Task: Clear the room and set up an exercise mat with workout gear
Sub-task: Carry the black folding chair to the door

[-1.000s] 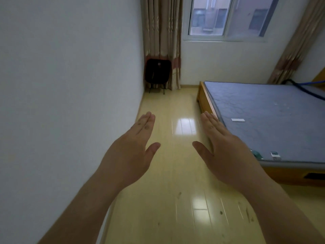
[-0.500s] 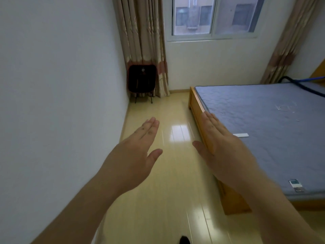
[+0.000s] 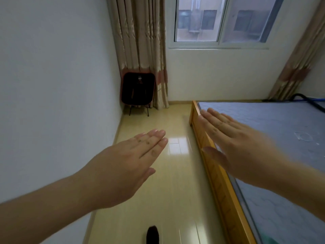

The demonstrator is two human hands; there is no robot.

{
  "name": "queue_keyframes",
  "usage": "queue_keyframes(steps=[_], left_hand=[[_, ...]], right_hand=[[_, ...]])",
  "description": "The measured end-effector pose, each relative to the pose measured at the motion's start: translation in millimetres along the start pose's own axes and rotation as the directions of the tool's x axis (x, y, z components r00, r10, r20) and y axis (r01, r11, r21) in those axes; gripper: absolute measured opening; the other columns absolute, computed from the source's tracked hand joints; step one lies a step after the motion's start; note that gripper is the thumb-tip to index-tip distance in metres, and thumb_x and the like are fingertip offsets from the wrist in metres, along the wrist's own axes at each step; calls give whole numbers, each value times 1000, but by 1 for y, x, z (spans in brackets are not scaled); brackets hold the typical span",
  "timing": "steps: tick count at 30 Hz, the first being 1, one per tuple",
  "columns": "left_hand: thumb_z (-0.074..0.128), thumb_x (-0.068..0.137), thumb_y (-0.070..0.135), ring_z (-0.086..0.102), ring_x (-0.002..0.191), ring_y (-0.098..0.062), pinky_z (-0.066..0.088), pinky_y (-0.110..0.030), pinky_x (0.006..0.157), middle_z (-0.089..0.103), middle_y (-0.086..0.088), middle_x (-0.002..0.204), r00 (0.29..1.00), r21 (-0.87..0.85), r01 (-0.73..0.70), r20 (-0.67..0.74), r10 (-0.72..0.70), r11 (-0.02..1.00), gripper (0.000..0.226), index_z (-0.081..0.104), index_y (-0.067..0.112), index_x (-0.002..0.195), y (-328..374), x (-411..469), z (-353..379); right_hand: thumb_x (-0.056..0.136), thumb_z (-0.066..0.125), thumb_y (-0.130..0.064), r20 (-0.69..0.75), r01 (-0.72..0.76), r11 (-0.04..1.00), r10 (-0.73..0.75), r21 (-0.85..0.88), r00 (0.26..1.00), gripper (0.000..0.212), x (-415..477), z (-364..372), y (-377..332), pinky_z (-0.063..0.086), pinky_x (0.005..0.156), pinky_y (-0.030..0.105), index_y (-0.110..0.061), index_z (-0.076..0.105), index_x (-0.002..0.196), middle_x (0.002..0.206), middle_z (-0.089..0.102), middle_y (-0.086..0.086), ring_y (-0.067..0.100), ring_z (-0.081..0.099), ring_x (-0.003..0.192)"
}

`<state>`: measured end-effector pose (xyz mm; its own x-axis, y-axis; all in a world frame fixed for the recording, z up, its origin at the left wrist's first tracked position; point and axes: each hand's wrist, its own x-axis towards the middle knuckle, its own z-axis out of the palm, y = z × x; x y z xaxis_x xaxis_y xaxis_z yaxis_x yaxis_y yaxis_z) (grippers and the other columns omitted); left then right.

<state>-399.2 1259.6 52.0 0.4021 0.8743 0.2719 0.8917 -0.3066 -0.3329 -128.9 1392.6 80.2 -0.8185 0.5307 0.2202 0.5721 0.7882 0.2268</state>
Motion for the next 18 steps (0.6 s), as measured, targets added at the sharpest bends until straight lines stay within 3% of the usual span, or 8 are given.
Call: queue_keyframes(steps=[8,12,15,17,18], left_hand=[[43,101,38,29,149,-23,33,-40,117,28,-13,161,999,-60,-39,-25,37,997,64,30,4,154,-169,116,95],[42,101,38,32,147,-17,26,-27,119,32,-8,160,984,-228,124,-101,-150,966,62,34,5,153,-249,188,117],[42,102,42,20,147,2,9,-4,114,26,9,160,909,-444,303,-131,-395,843,60,30,19,156,-294,232,151],[43,103,44,16,145,10,11,-4,112,19,21,160,845,-554,399,-87,-528,730,59,24,30,157,-321,264,189],[45,103,44,17,144,11,14,-9,113,18,24,159,813,-596,434,-65,-579,676,60,22,33,157,-330,276,205]], right_hand=[[103,31,-44,104,57,997,-52,-49,993,61,189,58,59,31,114,49,-9,38,152,158,35,10,27,32,147],[103,28,-51,71,-63,996,59,55,996,64,281,83,88,32,113,45,-13,35,155,159,33,5,23,31,147],[103,22,-58,-77,-166,969,183,184,980,64,347,107,111,3,113,20,-27,15,159,163,9,-13,0,3,146],[98,21,-62,-41,-246,922,270,300,962,68,391,134,134,-12,103,5,-37,-4,156,157,-12,-26,-13,-17,138],[97,24,-62,-21,-281,898,306,339,952,70,407,141,142,-11,105,5,-38,-5,157,156,-12,-29,-14,-17,139]])
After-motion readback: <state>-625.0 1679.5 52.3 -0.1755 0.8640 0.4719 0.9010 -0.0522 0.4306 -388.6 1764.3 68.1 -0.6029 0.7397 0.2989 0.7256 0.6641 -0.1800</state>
